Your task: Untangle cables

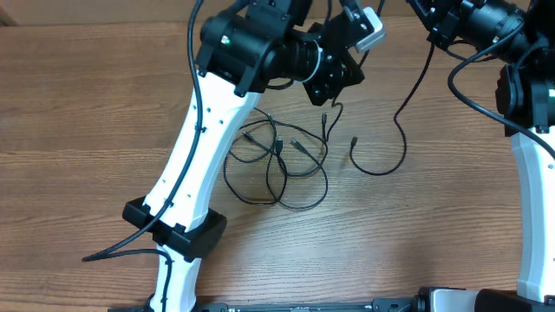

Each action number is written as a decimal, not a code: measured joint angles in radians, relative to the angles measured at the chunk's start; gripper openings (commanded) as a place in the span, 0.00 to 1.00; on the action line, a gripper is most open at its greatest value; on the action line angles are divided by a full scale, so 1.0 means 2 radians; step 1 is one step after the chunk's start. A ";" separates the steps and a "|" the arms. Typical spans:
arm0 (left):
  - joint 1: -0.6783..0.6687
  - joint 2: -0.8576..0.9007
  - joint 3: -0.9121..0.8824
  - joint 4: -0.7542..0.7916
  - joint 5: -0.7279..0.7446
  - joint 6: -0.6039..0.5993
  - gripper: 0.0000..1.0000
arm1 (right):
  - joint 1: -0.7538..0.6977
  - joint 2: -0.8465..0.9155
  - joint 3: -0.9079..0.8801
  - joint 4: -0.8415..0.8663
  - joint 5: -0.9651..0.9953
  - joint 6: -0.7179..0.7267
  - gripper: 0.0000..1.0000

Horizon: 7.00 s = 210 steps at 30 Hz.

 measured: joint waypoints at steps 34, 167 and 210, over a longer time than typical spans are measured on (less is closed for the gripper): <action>-0.007 -0.100 0.000 -0.015 -0.148 -0.003 1.00 | -0.005 0.000 0.000 -0.007 0.138 0.110 0.04; -0.007 -0.104 0.000 -0.077 -0.203 0.042 1.00 | -0.332 0.333 -0.252 0.220 0.323 -0.379 1.00; -0.007 -0.104 0.000 -0.081 -0.246 0.045 1.00 | -0.284 0.164 -0.124 -0.133 0.343 -0.314 1.00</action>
